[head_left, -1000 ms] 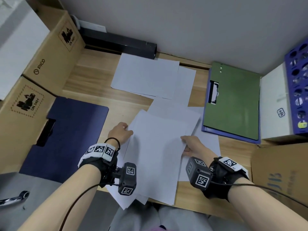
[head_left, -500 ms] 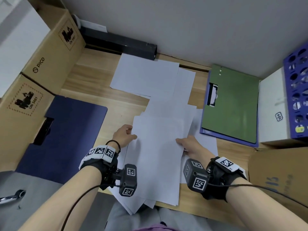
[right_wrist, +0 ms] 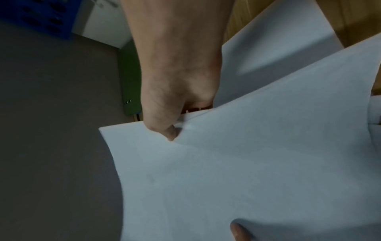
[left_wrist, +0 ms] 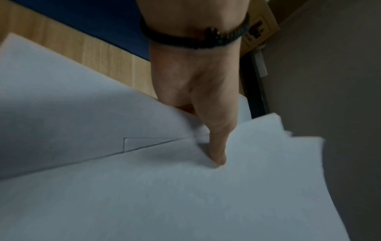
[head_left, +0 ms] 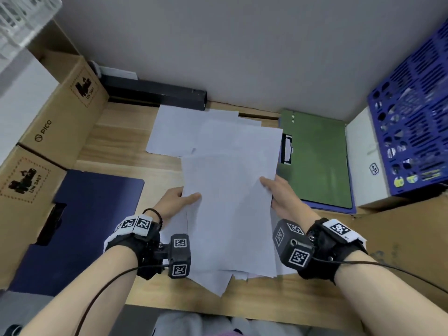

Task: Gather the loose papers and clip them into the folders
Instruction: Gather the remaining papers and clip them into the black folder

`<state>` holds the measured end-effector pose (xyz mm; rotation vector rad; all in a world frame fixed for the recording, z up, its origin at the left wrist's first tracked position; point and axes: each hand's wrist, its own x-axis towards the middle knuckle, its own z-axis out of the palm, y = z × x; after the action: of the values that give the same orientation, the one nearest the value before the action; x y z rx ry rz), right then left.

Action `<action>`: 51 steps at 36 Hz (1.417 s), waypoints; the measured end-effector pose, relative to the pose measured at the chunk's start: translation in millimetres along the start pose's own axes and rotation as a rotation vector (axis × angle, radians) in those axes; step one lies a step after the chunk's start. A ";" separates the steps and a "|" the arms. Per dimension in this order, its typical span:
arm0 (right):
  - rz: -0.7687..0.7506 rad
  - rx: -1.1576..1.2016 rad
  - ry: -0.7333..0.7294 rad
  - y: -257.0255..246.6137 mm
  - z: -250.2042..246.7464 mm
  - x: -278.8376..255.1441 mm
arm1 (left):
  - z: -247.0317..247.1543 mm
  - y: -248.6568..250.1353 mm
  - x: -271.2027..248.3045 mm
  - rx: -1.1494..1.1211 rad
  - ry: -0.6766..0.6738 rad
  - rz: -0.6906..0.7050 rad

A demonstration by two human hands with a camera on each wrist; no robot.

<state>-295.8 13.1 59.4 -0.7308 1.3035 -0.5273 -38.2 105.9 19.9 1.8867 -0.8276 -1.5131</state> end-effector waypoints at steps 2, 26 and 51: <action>-0.020 0.084 0.040 1.0 -4.7 -0.6 | 2.2 6.7 -1.6 -0.077 0.013 0.017; -0.362 -0.300 -0.087 -50.3 15.0 -37.5 | 2.1 101.7 -36.0 -0.255 0.187 0.432; -0.375 -0.247 0.140 -40.5 7.4 -33.6 | 3.1 89.5 -32.7 -0.295 0.151 0.419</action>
<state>-293.2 11.4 112.4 -1.1743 1.3826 -0.7358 -56.6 73.3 107.6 1.4800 -0.8170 -1.1488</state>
